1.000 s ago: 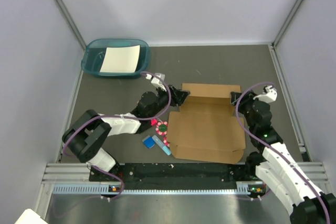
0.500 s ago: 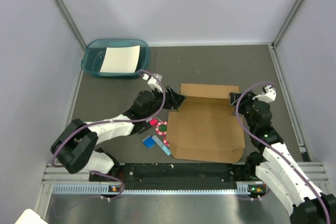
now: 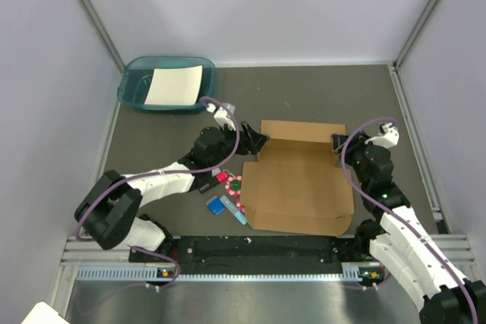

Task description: Fold the paper box

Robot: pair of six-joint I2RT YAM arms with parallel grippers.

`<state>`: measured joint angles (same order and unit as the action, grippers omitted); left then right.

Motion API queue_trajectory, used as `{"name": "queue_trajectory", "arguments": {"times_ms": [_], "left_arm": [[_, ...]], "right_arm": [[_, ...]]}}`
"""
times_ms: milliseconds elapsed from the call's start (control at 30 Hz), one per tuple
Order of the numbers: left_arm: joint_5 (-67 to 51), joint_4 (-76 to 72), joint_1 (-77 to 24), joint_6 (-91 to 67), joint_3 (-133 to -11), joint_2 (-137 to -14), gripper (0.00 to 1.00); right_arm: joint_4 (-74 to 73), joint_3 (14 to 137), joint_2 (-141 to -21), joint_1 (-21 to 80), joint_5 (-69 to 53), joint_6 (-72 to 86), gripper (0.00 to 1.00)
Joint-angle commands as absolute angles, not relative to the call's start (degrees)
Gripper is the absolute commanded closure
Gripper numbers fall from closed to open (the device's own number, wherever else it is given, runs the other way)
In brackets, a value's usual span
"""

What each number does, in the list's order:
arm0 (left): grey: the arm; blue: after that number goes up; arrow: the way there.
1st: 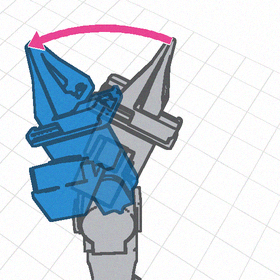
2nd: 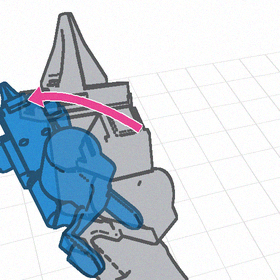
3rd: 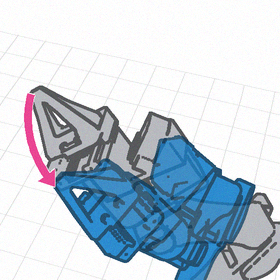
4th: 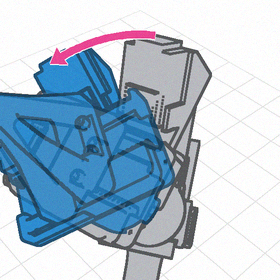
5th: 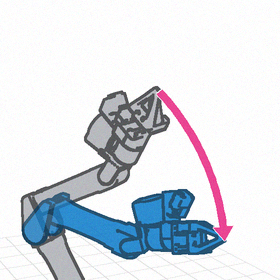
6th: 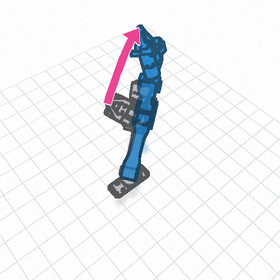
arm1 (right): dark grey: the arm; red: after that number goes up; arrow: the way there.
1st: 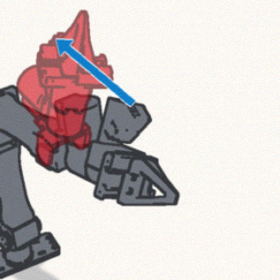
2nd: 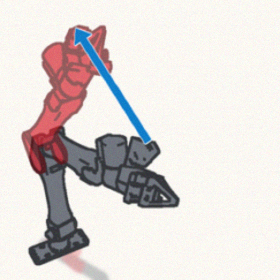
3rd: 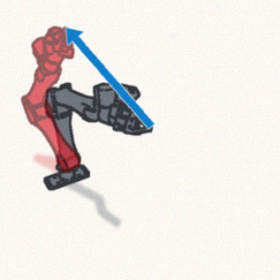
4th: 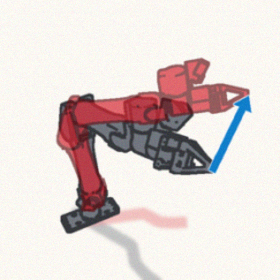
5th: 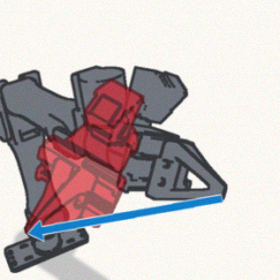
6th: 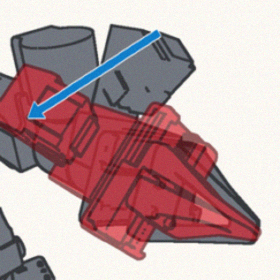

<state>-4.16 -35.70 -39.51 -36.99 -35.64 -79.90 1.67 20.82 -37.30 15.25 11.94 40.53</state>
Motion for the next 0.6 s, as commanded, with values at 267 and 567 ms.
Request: {"name": "queue_trajectory", "arguments": {"times_ms": [267, 567], "left_arm": [[-7.3, -37.4, -39.2, -36.7, -40.9, -85.5, 0.36], [-7.5, -36.5, -38.8, -36.0, -41.4, -84.6, 0.33]], "right_arm": [[-15.1, 22.7, -39.5, 15.9, 8.2, 38.1, 0.45], [-17.1, 32.2, -40.3, 15.9, 11.7, 35.3, 0.32]]}}
